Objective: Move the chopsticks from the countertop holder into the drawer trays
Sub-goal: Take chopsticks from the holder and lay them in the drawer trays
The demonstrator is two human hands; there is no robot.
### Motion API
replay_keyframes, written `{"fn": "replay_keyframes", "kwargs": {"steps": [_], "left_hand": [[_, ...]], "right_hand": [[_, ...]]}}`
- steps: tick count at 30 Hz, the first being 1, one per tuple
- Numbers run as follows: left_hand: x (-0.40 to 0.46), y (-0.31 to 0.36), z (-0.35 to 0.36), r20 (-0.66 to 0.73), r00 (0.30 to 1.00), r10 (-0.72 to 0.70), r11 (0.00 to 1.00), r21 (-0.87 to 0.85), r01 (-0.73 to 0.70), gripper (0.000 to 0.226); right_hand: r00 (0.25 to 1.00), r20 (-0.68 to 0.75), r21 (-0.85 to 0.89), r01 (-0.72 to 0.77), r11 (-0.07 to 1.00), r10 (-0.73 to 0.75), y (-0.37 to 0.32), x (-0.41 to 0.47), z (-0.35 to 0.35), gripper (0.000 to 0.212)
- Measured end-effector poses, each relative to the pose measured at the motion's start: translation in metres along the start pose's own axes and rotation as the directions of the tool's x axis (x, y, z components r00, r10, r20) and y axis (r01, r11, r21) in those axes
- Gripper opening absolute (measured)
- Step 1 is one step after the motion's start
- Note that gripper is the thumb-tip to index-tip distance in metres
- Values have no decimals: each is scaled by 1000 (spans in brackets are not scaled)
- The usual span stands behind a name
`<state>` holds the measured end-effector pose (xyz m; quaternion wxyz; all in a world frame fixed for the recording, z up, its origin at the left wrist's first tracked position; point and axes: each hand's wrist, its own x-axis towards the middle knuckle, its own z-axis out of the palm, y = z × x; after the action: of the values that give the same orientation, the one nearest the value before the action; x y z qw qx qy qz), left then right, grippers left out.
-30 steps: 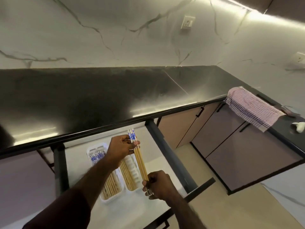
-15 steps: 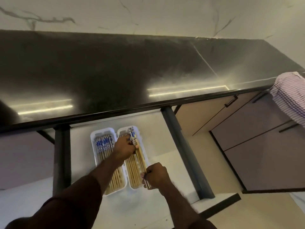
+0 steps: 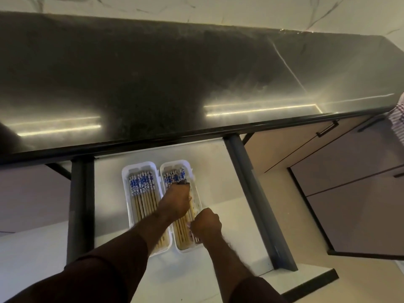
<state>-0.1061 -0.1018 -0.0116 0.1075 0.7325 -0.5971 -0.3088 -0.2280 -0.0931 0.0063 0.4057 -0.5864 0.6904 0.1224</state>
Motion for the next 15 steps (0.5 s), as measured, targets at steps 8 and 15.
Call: {"fn": "replay_keyframes", "kwargs": {"steps": [8,15], "left_hand": [[3,-7,14,16,998,64,939,338,-65,35],[4,-11,19,69,992,106,850,512,-126,48]], "right_hand": [[990,-90,-191,90,978,-109,2,-2,14,29],[962,-170,-260,167,951,-215,-1,-4,32,27]]}}
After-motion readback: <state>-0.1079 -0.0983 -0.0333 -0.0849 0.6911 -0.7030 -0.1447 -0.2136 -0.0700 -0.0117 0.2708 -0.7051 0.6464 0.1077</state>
